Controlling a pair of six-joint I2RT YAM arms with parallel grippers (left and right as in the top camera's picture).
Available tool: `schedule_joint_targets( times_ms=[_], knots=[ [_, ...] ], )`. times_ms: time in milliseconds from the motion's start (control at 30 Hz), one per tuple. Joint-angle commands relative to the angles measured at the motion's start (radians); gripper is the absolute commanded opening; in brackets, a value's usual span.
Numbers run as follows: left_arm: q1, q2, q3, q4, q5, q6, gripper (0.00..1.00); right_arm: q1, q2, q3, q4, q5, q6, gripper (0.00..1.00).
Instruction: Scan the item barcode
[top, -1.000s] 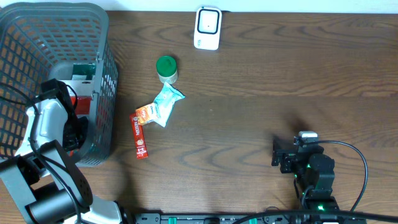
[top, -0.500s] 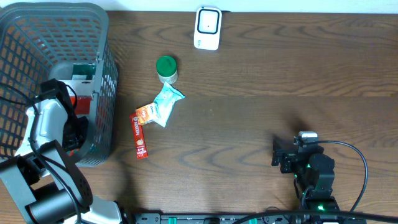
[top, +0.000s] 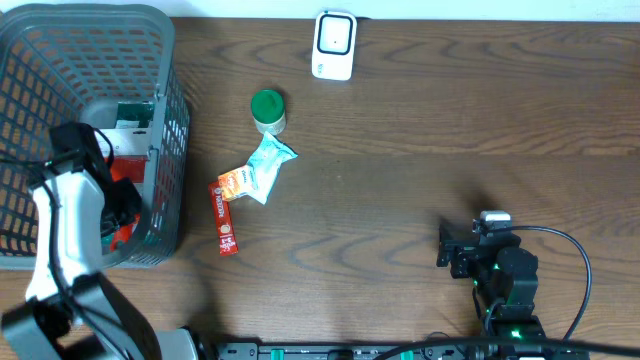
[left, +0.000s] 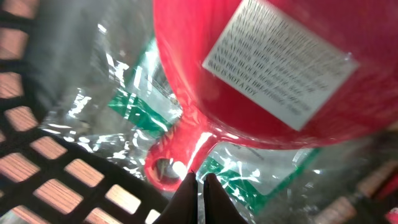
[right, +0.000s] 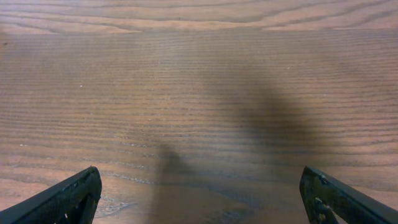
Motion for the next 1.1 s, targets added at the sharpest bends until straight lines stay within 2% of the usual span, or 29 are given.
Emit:
schedule_joint_targets(
  times_ms=[0, 133, 200, 233, 433, 567, 667, 833, 1067],
  knots=[
    [0.002, -0.063, -0.008, 0.006, 0.009, -0.005, 0.07, 0.007, -0.001, -0.001, 0.006, 0.005, 0.013, 0.99],
    [0.002, -0.088, -0.008, 0.006, 0.009, -0.005, 0.09, 0.007, -0.001, -0.001, 0.006, 0.005, 0.013, 0.99],
    [0.002, -0.082, -0.009, 0.005, 0.010, -0.005, 0.45, 0.007, -0.001, -0.001, 0.007, 0.005, 0.013, 0.99],
    [0.002, -0.076, -0.009, 0.003, 0.010, -0.005, 0.52, 0.007, -0.001, -0.001, 0.009, 0.005, 0.013, 0.99],
    [0.002, -0.026, -0.009, -0.035, 0.067, -0.005, 0.60, 0.007, -0.001, -0.001, 0.010, 0.005, 0.014, 0.99],
    [0.002, 0.019, -0.010, -0.032, 0.064, 0.003, 0.79, 0.007, -0.001, -0.001, 0.010, 0.005, 0.013, 0.99],
    [0.002, 0.054, -0.010, -0.016, 0.061, 0.003, 0.84, 0.007, -0.001, -0.001, 0.010, 0.005, 0.013, 0.99],
    [0.002, 0.113, -0.010, -0.005, 0.051, 0.003, 0.85, 0.007, -0.001, -0.001, 0.010, 0.006, 0.013, 0.99],
    [0.002, 0.192, -0.011, -0.027, -0.048, 0.002, 0.85, 0.007, -0.001, -0.001, 0.010, 0.006, 0.013, 0.99]
  ],
)
